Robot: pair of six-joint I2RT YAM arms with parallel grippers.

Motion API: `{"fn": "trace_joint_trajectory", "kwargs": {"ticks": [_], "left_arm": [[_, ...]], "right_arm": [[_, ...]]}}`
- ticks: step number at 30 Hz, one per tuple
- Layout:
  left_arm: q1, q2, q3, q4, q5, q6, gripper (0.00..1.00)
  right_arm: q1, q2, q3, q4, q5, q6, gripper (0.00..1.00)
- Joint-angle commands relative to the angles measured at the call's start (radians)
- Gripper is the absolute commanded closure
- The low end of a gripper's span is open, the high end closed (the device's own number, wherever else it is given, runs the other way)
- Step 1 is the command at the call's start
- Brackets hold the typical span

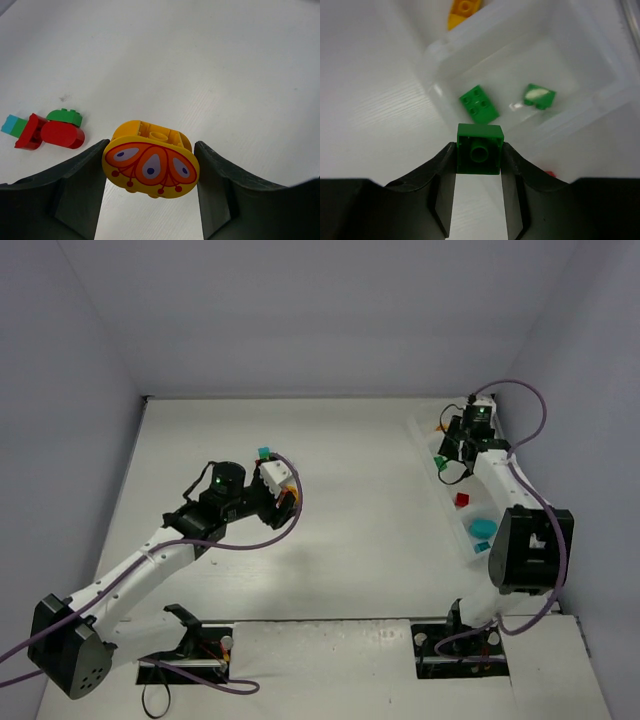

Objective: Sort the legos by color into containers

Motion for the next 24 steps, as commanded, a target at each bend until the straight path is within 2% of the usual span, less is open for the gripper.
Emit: {"fn": "trace_joint_trajectory", "kwargs": {"ticks": [1,5,6,8,9,11,15,16,17,19,21,24], "left_arm": [[0.002,-0.037,0.013,0.113,0.052,-0.045,1.00],[0.002,-0.042,0.016,0.116,0.063,-0.052,1.00],[0.002,-0.043,0.015,0.116,0.063,-0.053,1.00],[0.002,-0.051,0.015,0.119,0.066,-0.053,1.00],[0.002,-0.051,0.013,0.122,0.067,-0.053,1.00],[0.002,-0.052,0.012,0.124,0.073,-0.053,0.98],[0.002,-0.049,0.007,0.136,0.081,-0.047,0.98],[0.002,-0.051,0.007,0.137,0.081,-0.045,0.97],[0.002,-0.052,0.007,0.139,0.081,-0.042,0.97],[0.002,-0.055,0.007,0.145,0.081,-0.033,0.97],[0.002,-0.052,0.012,0.148,0.079,-0.022,0.96],[0.002,-0.042,0.023,0.145,0.081,-0.010,0.96]], "right_arm": [[-0.051,0.085,0.097,0.032,0.114,-0.032,0.91],[-0.090,0.168,0.157,0.035,0.102,-0.026,0.71],[-0.093,0.182,0.168,0.037,0.098,-0.026,0.59],[-0.096,0.202,0.192,0.039,0.091,-0.032,0.48],[-0.096,0.201,0.197,0.043,0.083,-0.036,0.37],[-0.096,0.187,0.201,0.057,0.028,-0.055,0.27],[-0.093,0.098,0.179,0.097,-0.137,-0.066,0.23],[-0.091,0.077,0.174,0.098,-0.203,-0.063,0.23],[-0.088,0.057,0.162,0.098,-0.341,-0.056,0.24],[-0.051,-0.003,0.145,0.101,-0.469,-0.026,0.25],[0.014,-0.048,0.120,0.101,-0.637,-0.001,0.25],[0.149,-0.082,0.094,0.103,-0.807,0.045,0.24]]}}
